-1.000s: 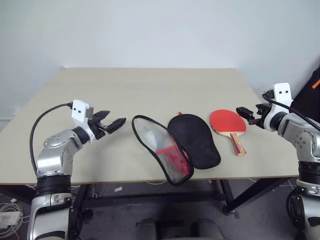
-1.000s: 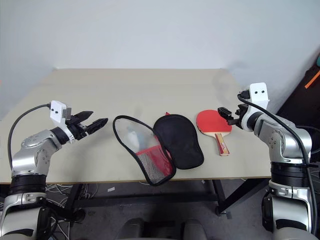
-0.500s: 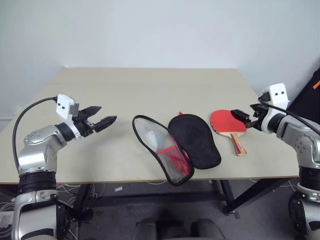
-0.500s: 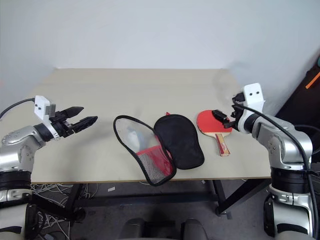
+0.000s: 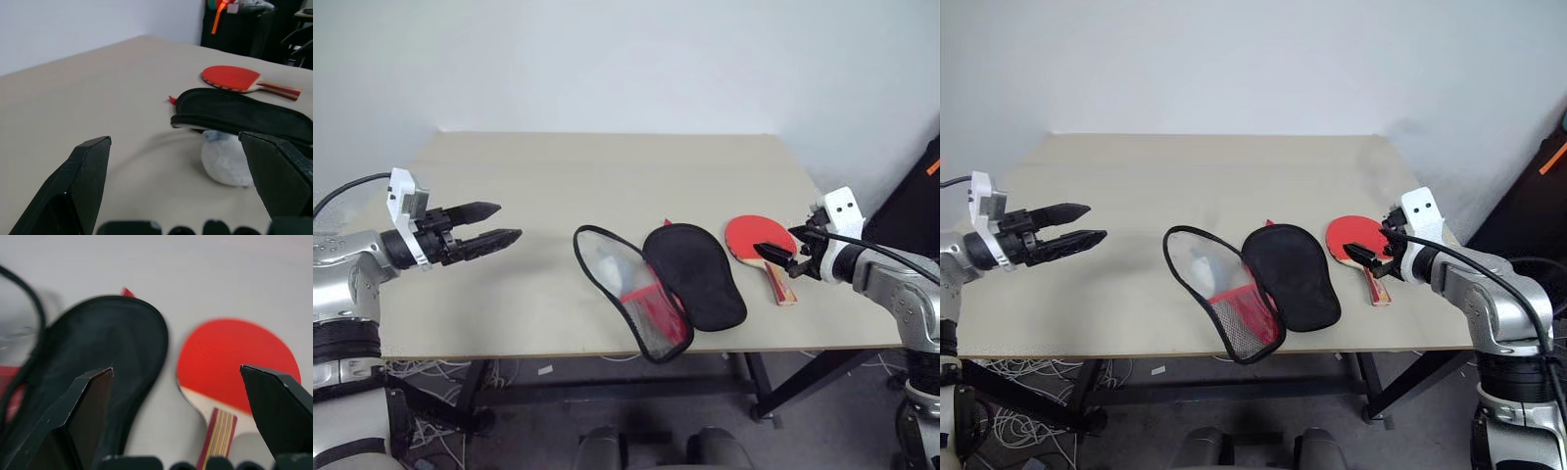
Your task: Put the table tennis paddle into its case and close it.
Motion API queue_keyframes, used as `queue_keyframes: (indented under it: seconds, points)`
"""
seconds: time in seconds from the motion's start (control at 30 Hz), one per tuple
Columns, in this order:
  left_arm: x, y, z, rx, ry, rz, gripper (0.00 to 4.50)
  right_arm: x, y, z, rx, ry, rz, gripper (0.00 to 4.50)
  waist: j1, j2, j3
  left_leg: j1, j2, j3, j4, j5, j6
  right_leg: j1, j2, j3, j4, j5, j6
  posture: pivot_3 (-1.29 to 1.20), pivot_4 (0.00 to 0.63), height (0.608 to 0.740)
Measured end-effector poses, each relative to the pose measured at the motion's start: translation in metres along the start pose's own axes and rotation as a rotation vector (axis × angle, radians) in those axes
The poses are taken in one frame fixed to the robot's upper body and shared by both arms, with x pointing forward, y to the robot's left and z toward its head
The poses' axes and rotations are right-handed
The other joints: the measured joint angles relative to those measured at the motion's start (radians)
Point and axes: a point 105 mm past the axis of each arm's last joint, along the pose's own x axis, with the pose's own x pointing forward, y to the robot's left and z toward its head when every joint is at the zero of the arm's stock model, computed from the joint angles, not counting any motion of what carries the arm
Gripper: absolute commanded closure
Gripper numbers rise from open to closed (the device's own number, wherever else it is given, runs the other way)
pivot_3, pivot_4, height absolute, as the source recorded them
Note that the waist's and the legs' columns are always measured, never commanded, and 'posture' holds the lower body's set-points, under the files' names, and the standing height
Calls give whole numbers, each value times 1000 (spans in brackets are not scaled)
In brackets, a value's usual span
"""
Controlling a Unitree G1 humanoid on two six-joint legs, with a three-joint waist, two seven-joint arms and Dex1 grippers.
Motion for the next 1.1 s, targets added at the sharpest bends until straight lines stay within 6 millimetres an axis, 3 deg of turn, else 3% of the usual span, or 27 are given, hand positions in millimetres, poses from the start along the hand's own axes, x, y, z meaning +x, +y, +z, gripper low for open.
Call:
queue_keyframes:
  seconds: [0.2, 0.37, 0.83, 0.93, 1.1]
  points:
    - [16, -19, 17, 42, -46, -58, 43, 28, -11, -31, 84, 110, -110, 0, -2, 0, 0, 0, 0, 0, 0, 0, 0, 0, 1, 1, 1, 1, -1, 0, 0, 740]
    - [19, -24, 22, 51, -59, -51, 43, 44, -18, -45, 115, 153, -202, 0, -9, 0, 0, 0, 0, 0, 0, 0, 0, 0, 1, 1, 1, 1, 0, 0, 0, 740]
    - [20, -30, 19, 36, -64, -23, 43, 56, -18, -67, 134, 219, -259, 0, -20, 1, 0, 1, 0, 0, 0, 0, 0, 0, 1, 1, 1, 2, 1, 0, 0, 740]
    - [20, -29, 19, 36, -65, -15, 0, 56, -20, -71, 149, 231, -267, 850, -20, 1, 0, 1, 0, 0, 0, 0, 0, 0, 1, 1, 1, 2, 1, 0, 0, 740]
    - [20, -28, 19, 37, -65, -11, 0, 58, -21, -70, 203, 221, -277, 2641, -20, 1, 0, 1, 0, 0, 0, 0, 0, 0, 1, 1, 1, 2, 1, 0, 0, 740]
